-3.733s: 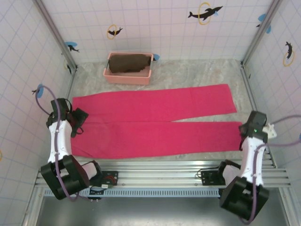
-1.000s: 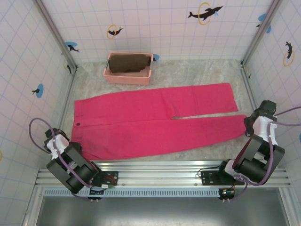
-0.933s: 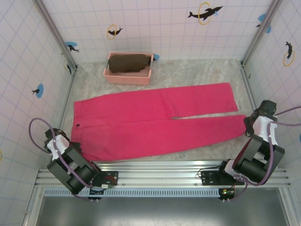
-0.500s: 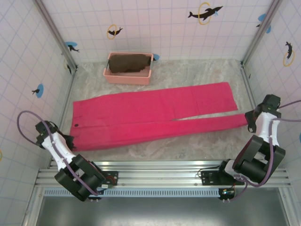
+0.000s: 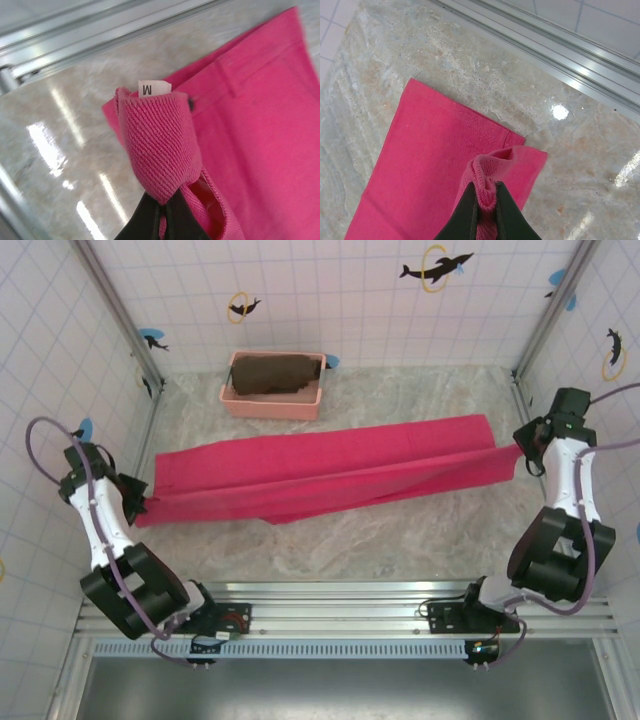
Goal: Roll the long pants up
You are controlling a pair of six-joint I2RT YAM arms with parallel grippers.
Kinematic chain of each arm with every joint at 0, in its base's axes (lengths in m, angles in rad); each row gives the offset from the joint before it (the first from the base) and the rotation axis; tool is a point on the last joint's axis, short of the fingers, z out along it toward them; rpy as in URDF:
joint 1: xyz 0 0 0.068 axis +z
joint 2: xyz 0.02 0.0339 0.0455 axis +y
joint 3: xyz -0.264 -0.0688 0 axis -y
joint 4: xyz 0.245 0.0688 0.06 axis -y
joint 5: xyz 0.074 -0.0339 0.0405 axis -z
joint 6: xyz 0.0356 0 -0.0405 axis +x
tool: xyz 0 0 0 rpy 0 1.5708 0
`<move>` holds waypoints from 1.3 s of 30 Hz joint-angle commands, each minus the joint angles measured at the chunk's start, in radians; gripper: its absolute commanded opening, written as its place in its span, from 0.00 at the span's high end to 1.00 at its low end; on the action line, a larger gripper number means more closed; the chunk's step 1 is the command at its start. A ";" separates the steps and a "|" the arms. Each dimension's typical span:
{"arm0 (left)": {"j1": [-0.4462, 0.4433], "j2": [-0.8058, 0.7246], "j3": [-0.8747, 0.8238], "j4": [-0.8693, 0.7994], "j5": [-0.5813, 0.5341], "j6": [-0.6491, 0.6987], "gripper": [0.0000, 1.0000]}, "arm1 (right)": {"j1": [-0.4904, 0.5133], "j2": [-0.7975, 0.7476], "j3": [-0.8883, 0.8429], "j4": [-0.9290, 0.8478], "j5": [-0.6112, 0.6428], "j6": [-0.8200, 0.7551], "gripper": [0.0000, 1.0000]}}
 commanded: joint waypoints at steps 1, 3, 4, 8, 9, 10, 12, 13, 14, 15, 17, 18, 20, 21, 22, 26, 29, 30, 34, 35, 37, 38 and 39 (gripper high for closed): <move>-0.058 0.066 0.093 0.128 -0.156 -0.046 1.00 | 0.010 0.053 0.071 0.099 0.146 0.011 1.00; -0.094 0.117 0.132 0.134 -0.180 -0.060 1.00 | 0.021 0.083 0.083 0.103 0.160 0.016 1.00; -0.107 0.141 0.153 0.134 -0.188 -0.067 1.00 | 0.025 0.098 0.088 0.107 0.166 0.022 1.00; -0.142 0.222 0.216 0.144 -0.218 -0.073 1.00 | 0.039 0.157 0.106 0.127 0.180 0.037 1.00; -0.146 0.238 0.226 0.145 -0.223 -0.076 1.00 | 0.042 0.172 0.117 0.131 0.181 0.037 1.00; -0.151 0.254 0.239 0.149 -0.228 -0.077 1.00 | 0.045 0.192 0.128 0.133 0.181 0.033 1.00; -0.164 0.285 0.255 0.158 -0.237 -0.078 1.00 | 0.053 0.228 0.147 0.142 0.177 0.026 1.00; -0.169 0.301 0.254 0.161 -0.242 -0.079 1.00 | 0.055 0.246 0.154 0.148 0.170 0.024 1.00; -0.176 0.317 0.257 0.165 -0.245 -0.080 1.00 | 0.057 0.261 0.160 0.155 0.163 0.023 1.00; -0.182 0.330 0.257 0.168 -0.247 -0.078 1.00 | 0.060 0.273 0.163 0.162 0.162 0.020 1.00; -0.191 0.357 0.304 0.171 -0.253 -0.081 1.00 | 0.066 0.295 0.170 0.169 0.162 0.020 1.00; -0.195 0.366 0.307 0.178 -0.257 -0.082 1.00 | 0.068 0.301 0.173 0.175 0.162 0.021 1.00; -0.204 0.385 0.310 0.191 -0.264 -0.086 1.00 | 0.073 0.322 0.179 0.185 0.162 0.027 1.00; -0.206 0.395 0.311 0.198 -0.264 -0.090 1.00 | 0.075 0.332 0.187 0.187 0.162 0.030 1.00; -0.208 0.407 0.315 0.203 -0.264 -0.094 1.00 | 0.078 0.345 0.196 0.190 0.163 0.032 1.00; -0.219 0.466 0.356 0.216 -0.260 -0.101 1.00 | 0.095 0.393 0.249 0.188 0.171 0.037 1.00; -0.230 0.507 0.398 0.216 -0.266 -0.112 1.00 | 0.108 0.427 0.302 0.178 0.178 0.033 1.00; -0.233 0.517 0.409 0.217 -0.266 -0.119 1.00 | 0.112 0.439 0.323 0.169 0.181 0.033 1.00; -0.240 0.558 0.453 0.220 -0.277 -0.125 1.00 | 0.124 0.481 0.386 0.154 0.185 0.031 1.00; -0.239 0.567 0.462 0.219 -0.276 -0.126 1.00 | 0.128 0.492 0.401 0.153 0.184 0.032 1.00; -0.242 0.591 0.481 0.219 -0.274 -0.131 1.00 | 0.133 0.523 0.436 0.148 0.178 0.029 1.00; -0.241 0.599 0.488 0.219 -0.272 -0.134 1.00 | 0.135 0.535 0.448 0.146 0.177 0.028 1.00; -0.243 0.608 0.494 0.219 -0.275 -0.138 1.00 | 0.137 0.550 0.467 0.146 0.174 0.027 1.00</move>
